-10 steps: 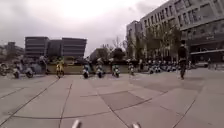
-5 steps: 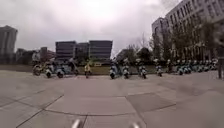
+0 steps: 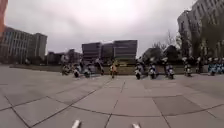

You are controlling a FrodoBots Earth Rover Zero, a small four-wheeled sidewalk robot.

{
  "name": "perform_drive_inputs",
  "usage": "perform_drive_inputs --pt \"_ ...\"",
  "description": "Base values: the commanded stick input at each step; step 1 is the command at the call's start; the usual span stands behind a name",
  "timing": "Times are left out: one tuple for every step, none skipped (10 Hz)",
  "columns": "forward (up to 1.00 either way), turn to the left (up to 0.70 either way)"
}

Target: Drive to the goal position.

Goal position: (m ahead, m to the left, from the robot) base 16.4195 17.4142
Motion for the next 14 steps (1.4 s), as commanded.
perform_drive_inputs --pt "0.00 0.85" --pt "0.00 0.85" --pt "0.00 0.85" --pt "0.00 0.85" --pt "0.00 0.85" --pt "0.00 0.85" --pt "0.00 0.85" --pt "0.00 0.85" --pt "0.00 0.85" --pt "0.00 0.85" --pt "0.00 0.69" --pt "0.00 0.31" --pt "0.00 0.11" --pt "0.00 0.00"
